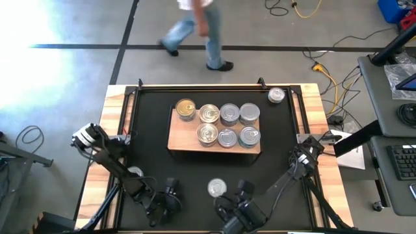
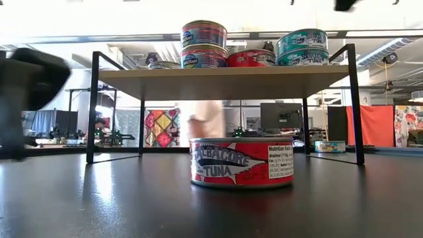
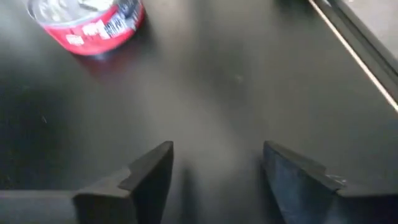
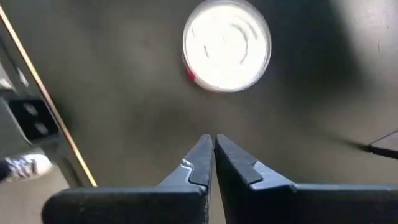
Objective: Stack canned seafood by type on shelf
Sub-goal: Stack the red tuna can on top of the red tuna can on the shelf
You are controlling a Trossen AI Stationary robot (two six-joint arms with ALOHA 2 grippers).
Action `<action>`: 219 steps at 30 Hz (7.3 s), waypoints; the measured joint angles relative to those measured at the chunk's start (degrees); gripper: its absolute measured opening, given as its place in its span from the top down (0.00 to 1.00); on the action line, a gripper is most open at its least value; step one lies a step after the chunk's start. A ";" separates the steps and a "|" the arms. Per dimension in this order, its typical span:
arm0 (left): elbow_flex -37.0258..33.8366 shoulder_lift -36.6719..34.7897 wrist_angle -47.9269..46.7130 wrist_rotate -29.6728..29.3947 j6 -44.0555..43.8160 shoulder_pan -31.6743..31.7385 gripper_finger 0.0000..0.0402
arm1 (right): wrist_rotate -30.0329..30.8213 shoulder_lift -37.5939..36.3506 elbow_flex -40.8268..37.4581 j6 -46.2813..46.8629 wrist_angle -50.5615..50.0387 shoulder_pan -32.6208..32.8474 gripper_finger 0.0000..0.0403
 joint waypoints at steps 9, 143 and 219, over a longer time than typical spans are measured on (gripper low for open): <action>4.12 3.26 -1.98 0.59 6.37 7.56 0.24 | -5.55 0.74 -7.29 -0.41 2.37 2.10 0.97; 7.26 20.46 26.44 14.51 9.52 20.16 0.00 | 29.34 0.55 -36.77 18.57 40.06 10.32 0.06; 9.95 15.89 13.56 3.82 11.49 22.68 0.21 | 49.33 8.51 -36.43 18.85 49.33 3.09 0.01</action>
